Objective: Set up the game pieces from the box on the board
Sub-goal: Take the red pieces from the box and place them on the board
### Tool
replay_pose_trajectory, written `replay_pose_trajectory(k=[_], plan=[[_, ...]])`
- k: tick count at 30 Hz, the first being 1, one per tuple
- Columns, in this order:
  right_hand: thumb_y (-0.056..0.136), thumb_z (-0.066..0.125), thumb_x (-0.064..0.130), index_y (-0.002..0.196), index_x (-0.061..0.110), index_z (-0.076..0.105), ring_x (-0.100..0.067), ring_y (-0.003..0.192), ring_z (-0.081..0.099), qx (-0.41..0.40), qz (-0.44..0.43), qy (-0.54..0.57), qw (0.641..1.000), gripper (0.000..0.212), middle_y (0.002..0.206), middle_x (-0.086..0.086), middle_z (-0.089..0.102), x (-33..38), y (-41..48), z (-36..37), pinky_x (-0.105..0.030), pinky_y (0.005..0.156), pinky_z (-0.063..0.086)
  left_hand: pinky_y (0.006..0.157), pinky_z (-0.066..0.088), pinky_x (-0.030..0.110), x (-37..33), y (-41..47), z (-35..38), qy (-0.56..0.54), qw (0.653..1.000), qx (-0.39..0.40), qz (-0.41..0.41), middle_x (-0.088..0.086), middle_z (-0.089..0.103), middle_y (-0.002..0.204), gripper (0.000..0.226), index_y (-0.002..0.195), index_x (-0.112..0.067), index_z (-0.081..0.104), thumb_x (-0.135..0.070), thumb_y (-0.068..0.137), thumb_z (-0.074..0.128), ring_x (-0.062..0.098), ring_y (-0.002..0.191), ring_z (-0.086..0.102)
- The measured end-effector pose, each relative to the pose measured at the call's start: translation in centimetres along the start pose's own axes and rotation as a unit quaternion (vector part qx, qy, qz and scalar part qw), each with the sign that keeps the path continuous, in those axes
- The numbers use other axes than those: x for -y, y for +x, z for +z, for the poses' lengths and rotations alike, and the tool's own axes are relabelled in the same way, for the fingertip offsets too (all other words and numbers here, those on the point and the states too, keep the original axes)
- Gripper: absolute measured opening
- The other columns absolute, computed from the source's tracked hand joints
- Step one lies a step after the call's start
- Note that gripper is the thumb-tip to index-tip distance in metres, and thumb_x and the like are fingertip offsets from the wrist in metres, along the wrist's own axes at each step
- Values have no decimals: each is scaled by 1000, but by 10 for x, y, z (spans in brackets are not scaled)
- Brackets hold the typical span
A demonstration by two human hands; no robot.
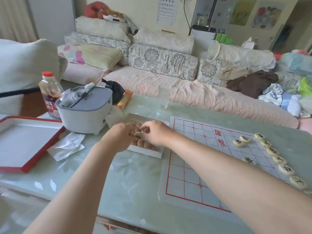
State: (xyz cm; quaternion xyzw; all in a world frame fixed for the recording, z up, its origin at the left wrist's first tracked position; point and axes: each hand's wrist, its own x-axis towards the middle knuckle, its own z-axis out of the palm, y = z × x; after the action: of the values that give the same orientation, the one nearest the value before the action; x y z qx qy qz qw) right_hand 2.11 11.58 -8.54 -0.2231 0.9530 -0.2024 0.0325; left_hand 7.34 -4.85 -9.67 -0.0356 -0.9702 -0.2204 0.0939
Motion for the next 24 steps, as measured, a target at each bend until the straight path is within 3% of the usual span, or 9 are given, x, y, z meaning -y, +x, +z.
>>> replay_pose_trajectory(k=[4,8,12,15,19,24], plan=[[93,58,52,107,29,71,-21,91,64,-7,-22,-37,999,29,99,5,62,2,9,13,-34,79,53,71,42,28,8,6,0,-7,1000,23,-17,-1,62,99,27,108,-23,63,-11,89,48,24,96,57],[95,59,42,105,27,72,-21,100,61,-13,-19,-14,1000,23,113,1,63,-2,13,16,-37,86,52,72,39,25,4,9,-1,-31,999,24,-25,-1,62,108,34,121,-25,59,-13,92,47,17,88,51],[97,58,34,103,27,69,-20,100,66,-33,21,127,991,14,110,2,70,-2,17,7,-38,89,54,77,36,24,-2,12,-1,-53,998,-5,-26,4,60,121,36,129,-22,55,-17,94,48,20,105,53],[100,58,24,96,27,66,-22,77,68,-11,45,261,964,10,104,-15,74,4,16,-2,-36,80,55,76,40,22,-7,12,-6,-88,995,-38,-38,4,59,126,42,135,-22,51,-15,94,49,22,109,55],[101,54,16,101,20,67,-19,60,62,9,53,336,940,13,98,-22,73,6,12,-7,-28,62,51,52,40,18,-10,14,-13,-185,978,-72,-71,-2,67,101,34,124,-28,58,-19,92,55,10,74,60],[95,60,10,110,21,63,-16,69,63,-64,35,308,949,19,98,-2,65,-3,-1,-10,-13,51,42,56,50,22,-27,15,-9,-311,938,-84,-129,-1,69,85,16,104,-16,66,-20,88,66,9,67,63]])
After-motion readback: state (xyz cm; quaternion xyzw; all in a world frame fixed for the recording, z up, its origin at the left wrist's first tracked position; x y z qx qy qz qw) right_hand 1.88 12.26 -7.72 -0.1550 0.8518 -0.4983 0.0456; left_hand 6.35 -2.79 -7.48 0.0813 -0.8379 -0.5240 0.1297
